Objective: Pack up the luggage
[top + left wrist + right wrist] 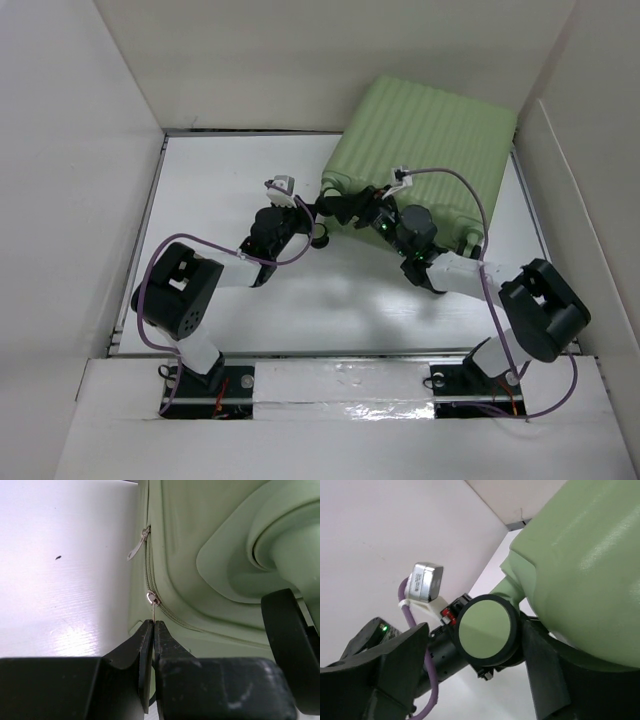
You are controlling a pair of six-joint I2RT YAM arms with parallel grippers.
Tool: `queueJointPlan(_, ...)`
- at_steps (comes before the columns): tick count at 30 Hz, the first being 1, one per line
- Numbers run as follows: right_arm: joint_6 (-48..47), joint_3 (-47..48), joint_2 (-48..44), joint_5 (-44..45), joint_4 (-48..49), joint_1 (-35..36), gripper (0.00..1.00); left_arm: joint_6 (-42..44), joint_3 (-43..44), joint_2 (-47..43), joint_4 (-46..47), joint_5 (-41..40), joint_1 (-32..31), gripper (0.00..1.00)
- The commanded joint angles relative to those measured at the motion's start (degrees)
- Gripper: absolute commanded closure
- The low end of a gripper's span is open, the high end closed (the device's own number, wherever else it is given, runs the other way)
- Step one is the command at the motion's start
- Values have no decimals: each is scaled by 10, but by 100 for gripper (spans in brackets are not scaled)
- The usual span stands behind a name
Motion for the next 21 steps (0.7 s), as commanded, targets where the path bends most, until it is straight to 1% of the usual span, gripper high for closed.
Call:
queueJointPlan(1, 71, 18, 57, -59, -96, -23, 28, 6, -1, -36, 22, 24, -4, 100)
queueJointPlan(2, 69, 15, 53, -62, -95, -23, 36, 8, 0, -37, 20, 22, -4, 100)
queueJointPlan(3, 65, 9, 48, -56, -102, -23, 53, 9, -1, -37, 20, 22, -4, 100)
queueJointPlan(4, 65, 1, 40, -50, -104, -23, 63, 10, 1, -37, 20, 22, -4, 100)
queueJointPlan(5, 65, -25, 21, -39, -97, -23, 75, 9, 3, -37, 19, 22, -4, 100)
queueJointPlan(6, 68, -46, 5, -27, -68, -23, 89, 9, 4, -34, 19, 22, -4, 100)
queueJointPlan(7, 67, -69, -14, -11, -56, -23, 89, 8, 6, -34, 19, 25, -4, 100)
queueJointPlan(8, 66, -89, -65, 23, -58, -23, 89, 7, 7, -34, 17, 26, -4, 100)
queueJointPlan(9, 51, -123, -98, 45, -97, -23, 87, 8, 7, -35, 18, 25, -4, 100)
queueJointPlan(11, 32, -152, -169, 118, -150, -36, 87, 7, 8, -34, 17, 29, -4, 100)
queueJointPlan(12, 9, -174, -250, 138, -223, -46, 87, 7, 8, -35, 18, 30, -4, 100)
queueJointPlan(14, -13, -196, -336, 197, -298, -86, 86, 9, 11, -37, 15, 29, -11, 100)
queueJointPlan(15, -37, -206, -425, 214, -369, -104, 85, 10, 12, -38, 15, 29, -23, 100)
queueJointPlan(16, -51, -220, -471, 227, -407, -124, 84, 15, 14, -38, 14, 29, -29, 100)
queueJointPlan(17, -68, -223, -513, 246, -440, -166, 83, 19, 18, -39, 9, 29, -36, 100)
queueJointPlan(18, -102, -222, -551, 253, -508, -187, 80, 20, 19, -38, 9, 29, -36, 100)
queueJointPlan(19, -120, -216, -615, 260, -542, -205, 78, 17, 20, -37, 11, 37, -43, 100)
queueJointPlan(20, -140, -212, -638, 254, -565, -237, 76, 14, 24, -37, 20, 44, -43, 100)
queueJointPlan(21, -190, -206, -654, 242, -588, -251, 65, 10, 26, -32, 22, 49, -43, 100)
